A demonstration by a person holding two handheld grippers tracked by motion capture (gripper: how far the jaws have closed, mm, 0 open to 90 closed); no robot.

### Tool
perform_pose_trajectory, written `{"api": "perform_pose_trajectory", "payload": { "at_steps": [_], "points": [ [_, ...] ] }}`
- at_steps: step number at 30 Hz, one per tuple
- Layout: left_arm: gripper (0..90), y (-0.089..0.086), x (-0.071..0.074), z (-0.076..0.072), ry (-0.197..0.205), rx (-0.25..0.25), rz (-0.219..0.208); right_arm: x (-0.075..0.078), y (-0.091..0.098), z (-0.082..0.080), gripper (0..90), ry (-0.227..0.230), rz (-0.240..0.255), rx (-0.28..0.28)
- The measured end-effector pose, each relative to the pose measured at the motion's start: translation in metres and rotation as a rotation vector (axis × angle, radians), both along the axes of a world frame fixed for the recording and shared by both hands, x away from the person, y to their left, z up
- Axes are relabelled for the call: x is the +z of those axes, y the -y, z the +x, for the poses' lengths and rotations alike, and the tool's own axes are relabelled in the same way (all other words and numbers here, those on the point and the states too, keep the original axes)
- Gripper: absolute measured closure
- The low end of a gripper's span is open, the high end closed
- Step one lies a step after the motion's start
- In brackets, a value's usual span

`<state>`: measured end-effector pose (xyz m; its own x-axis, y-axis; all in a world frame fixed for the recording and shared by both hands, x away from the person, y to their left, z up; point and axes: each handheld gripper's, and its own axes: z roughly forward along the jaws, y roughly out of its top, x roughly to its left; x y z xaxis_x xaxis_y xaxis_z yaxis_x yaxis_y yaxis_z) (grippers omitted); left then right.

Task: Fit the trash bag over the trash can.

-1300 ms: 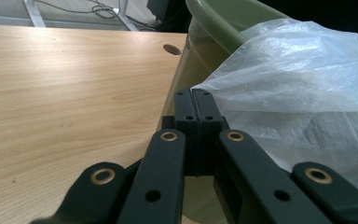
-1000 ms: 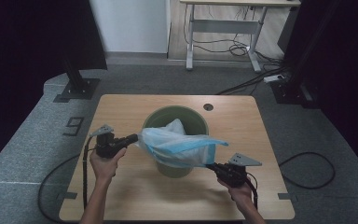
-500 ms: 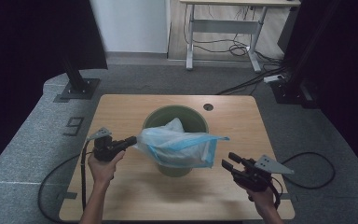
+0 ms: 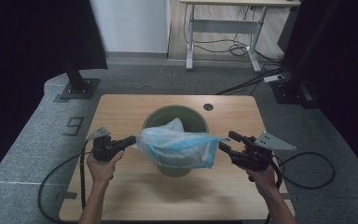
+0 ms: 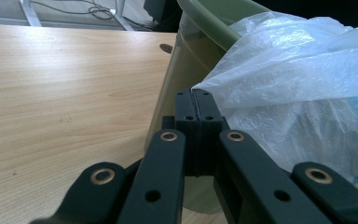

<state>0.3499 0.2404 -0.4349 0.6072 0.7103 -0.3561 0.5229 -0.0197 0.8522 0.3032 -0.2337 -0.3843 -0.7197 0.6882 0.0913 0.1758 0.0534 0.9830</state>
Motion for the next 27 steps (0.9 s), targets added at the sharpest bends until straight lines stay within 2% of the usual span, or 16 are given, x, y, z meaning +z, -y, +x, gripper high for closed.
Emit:
{"api": "perform_pose_trajectory", "payload": {
  "at_steps": [3, 6, 10, 14, 22, 25, 27],
  "points": [
    [90.0, 0.0, 0.001, 0.0, 0.004, -0.001, 0.0, 0.003, -0.007, 0.004, 38.4, 0.004, -0.03, -0.001],
    [90.0, 0.0, 0.003, -0.002, 0.009, -0.002, -0.001, 0.008, -0.007, 0.006, 38.8, 0.004, -0.019, 0.005],
    [90.0, 0.0, 0.006, -0.001, 0.014, -0.003, 0.0, 0.012, -0.009, 0.009, 39.5, -0.002, -0.044, 0.027],
    [90.0, 0.001, 0.006, -0.001, 0.014, -0.004, 0.0, 0.012, -0.013, 0.008, 39.4, 0.011, -0.061, 0.042],
    [90.0, 0.001, 0.005, -0.001, 0.008, -0.002, 0.004, -0.01, -0.014, 0.011, 39.9, -0.024, -0.083, 0.036],
    [90.0, 0.002, 0.005, -0.001, 0.007, -0.001, 0.004, -0.018, -0.016, 0.012, 45.1, -0.03, -0.091, 0.033],
    [90.0, 0.002, 0.005, -0.001, 0.007, -0.002, 0.005, -0.019, -0.016, 0.013, 52.2, -0.024, -0.089, 0.026]
  ]
}}
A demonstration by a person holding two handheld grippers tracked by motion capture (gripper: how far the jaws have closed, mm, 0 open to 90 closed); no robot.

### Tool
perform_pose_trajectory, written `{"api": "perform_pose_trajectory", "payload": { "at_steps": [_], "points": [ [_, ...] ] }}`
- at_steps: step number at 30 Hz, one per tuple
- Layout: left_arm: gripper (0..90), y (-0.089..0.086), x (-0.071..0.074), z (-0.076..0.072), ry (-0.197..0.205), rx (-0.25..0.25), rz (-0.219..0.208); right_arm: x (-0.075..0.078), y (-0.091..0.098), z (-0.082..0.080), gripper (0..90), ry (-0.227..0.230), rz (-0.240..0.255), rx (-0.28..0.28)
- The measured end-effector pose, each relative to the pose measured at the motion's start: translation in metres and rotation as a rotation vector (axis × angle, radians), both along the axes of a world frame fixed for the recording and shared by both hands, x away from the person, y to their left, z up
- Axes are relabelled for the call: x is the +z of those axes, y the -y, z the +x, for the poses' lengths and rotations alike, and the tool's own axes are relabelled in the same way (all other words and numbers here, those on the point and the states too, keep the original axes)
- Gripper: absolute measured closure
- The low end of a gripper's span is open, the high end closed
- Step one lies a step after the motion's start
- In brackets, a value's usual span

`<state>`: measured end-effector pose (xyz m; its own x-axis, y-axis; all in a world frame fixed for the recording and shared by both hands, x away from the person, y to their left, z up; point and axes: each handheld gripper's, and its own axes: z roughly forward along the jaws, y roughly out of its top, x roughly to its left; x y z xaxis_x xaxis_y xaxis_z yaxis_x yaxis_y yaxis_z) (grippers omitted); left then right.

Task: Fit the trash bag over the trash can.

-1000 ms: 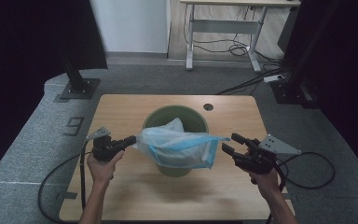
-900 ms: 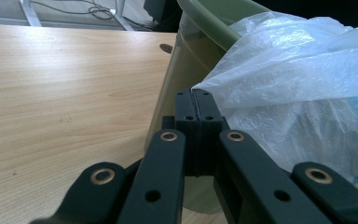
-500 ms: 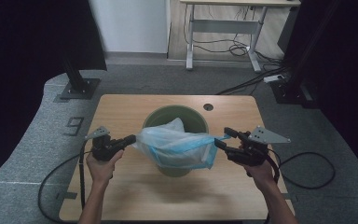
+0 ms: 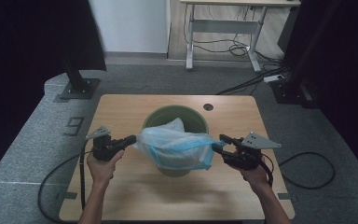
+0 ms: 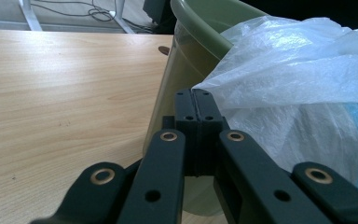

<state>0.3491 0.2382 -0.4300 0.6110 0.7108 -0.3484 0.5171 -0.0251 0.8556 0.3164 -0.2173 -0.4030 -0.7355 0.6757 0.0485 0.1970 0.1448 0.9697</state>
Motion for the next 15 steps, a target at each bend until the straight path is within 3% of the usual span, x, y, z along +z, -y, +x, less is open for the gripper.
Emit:
{"api": "perform_pose_trajectory", "payload": {
  "at_steps": [4, 6, 11, 15],
  "points": [
    [90.0, 0.001, 0.0, 0.0, 0.0, 0.0, 0.0, 0.002, -0.001, 0.003, 65.3, 0.004, 0.019, -0.019],
    [90.0, 0.001, 0.001, 0.001, -0.001, 0.001, 0.003, 0.003, -0.001, 0.006, 66.7, -0.001, 0.031, -0.018],
    [90.0, 0.0, 0.007, 0.001, 0.009, 0.002, 0.004, 0.012, -0.003, 0.012, 66.7, 0.009, 0.006, 0.0],
    [90.0, -0.001, 0.013, 0.001, 0.02, 0.003, 0.006, 0.018, -0.008, 0.017, 78.8, 0.005, -0.027, 0.03]
  ]
}}
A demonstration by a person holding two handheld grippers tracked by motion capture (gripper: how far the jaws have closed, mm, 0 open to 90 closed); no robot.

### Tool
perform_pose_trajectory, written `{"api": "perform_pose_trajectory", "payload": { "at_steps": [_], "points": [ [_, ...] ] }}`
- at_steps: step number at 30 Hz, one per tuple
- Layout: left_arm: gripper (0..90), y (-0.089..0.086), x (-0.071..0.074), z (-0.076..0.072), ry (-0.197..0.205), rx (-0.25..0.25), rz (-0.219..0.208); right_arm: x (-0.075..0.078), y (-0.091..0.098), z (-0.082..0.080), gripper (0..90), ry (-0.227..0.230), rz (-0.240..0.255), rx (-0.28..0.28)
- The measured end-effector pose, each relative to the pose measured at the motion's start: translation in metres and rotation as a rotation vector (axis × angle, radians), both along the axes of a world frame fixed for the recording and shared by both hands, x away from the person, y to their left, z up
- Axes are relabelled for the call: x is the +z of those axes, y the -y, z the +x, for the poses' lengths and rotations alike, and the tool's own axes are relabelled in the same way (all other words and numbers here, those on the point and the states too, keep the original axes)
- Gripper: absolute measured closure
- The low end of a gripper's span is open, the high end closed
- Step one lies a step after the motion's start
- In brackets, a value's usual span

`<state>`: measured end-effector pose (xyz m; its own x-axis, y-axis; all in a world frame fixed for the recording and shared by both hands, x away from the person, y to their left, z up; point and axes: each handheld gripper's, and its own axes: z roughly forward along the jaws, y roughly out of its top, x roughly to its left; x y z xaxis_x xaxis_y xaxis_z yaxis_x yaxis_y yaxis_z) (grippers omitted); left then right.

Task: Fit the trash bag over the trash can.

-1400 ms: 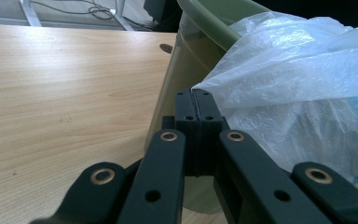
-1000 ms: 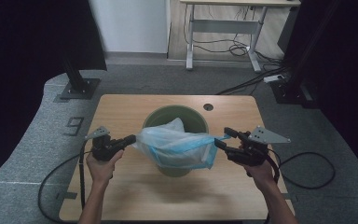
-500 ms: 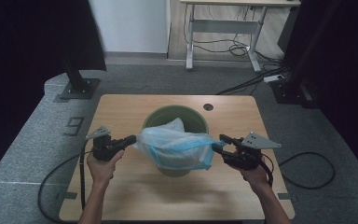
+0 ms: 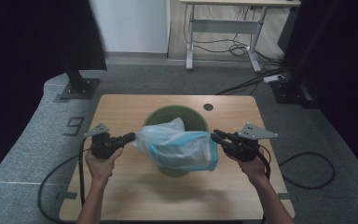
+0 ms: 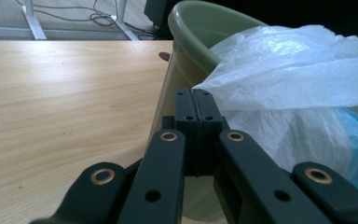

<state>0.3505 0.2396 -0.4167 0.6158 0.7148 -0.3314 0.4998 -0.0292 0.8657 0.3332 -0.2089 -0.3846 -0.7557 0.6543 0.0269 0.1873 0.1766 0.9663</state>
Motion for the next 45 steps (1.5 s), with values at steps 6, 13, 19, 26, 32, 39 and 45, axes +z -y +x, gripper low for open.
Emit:
{"api": "perform_pose_trajectory", "payload": {
  "at_steps": [6, 13, 19, 26, 32, 39, 45],
  "points": [
    [90.0, -0.003, 0.008, 0.004, 0.006, 0.005, 0.001, 0.002, -0.001, 0.008, 87.5, 0.012, -0.001, 0.001],
    [90.0, -0.005, 0.017, 0.02, -0.015, -0.005, -0.004, 0.012, -0.001, 0.032, 87.5, 0.03, -0.015, -0.017],
    [90.0, -0.003, 0.018, 0.03, -0.034, -0.007, 0.006, 0.009, -0.005, 0.052, 87.4, 0.011, -0.022, -0.059],
    [90.0, 0.004, 0.015, 0.04, -0.06, -0.004, 0.025, -0.003, -0.012, 0.077, 86.3, -0.013, -0.011, -0.131],
    [90.0, 0.01, 0.011, 0.044, -0.063, -0.004, 0.033, -0.015, -0.018, 0.092, 87.4, -0.032, 0.005, -0.156],
    [90.0, 0.013, 0.003, 0.054, -0.093, 0.002, 0.024, -0.028, -0.022, 0.103, 88.0, -0.065, 0.023, -0.154],
    [90.0, 0.017, -0.011, 0.064, -0.139, -0.003, 0.006, -0.037, -0.028, 0.111, 88.1, -0.109, 0.054, -0.143]
  ]
}}
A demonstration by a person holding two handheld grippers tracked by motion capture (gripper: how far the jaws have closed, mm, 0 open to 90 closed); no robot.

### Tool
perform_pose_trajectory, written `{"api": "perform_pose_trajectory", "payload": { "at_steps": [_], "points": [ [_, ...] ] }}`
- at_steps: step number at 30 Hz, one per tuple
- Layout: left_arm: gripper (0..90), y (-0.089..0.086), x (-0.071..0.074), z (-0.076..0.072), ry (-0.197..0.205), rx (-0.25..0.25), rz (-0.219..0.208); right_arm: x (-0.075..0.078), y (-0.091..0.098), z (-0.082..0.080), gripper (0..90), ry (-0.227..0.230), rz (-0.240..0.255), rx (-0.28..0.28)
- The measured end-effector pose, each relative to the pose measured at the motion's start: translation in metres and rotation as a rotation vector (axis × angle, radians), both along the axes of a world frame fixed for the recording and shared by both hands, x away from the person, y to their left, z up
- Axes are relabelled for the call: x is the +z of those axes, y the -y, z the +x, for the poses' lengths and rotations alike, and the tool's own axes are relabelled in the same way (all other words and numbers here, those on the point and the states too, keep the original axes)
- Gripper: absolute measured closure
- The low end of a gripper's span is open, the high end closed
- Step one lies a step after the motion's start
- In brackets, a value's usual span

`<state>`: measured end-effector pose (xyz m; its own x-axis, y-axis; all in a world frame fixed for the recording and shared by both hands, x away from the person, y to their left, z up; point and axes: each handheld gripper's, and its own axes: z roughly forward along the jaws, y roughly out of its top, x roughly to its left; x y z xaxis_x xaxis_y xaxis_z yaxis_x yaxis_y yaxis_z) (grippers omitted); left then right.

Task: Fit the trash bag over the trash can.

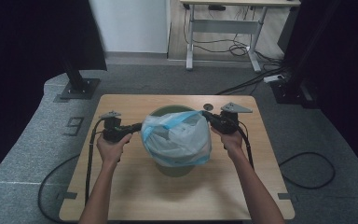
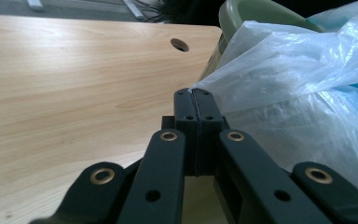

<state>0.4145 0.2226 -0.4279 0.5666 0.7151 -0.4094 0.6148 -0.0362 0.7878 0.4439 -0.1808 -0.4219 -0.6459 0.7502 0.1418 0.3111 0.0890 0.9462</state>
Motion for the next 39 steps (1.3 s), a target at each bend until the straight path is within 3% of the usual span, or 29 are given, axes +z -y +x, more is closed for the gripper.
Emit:
{"api": "perform_pose_trajectory", "payload": {
  "at_steps": [4, 15, 24, 31, 39],
  "points": [
    [90.0, 0.003, -0.005, 0.005, -0.013, -0.002, -0.008, -0.009, -0.003, 0.008, 88.2, -0.05, -0.011, -0.009],
    [90.0, 0.007, -0.014, 0.013, -0.049, -0.011, -0.014, -0.025, -0.008, 0.02, 88.5, -0.14, 0.033, 0.001],
    [90.0, 0.012, -0.022, 0.021, -0.096, -0.025, -0.059, -0.03, -0.013, 0.021, 88.7, -0.194, 0.032, 0.01],
    [90.0, 0.016, -0.025, 0.025, -0.121, -0.031, -0.065, -0.03, -0.014, 0.02, 88.8, -0.219, 0.013, 0.005],
    [90.0, 0.015, -0.026, 0.029, -0.157, -0.016, -0.067, -0.027, -0.016, 0.019, 88.8, -0.216, -0.037, -0.045]
  ]
}}
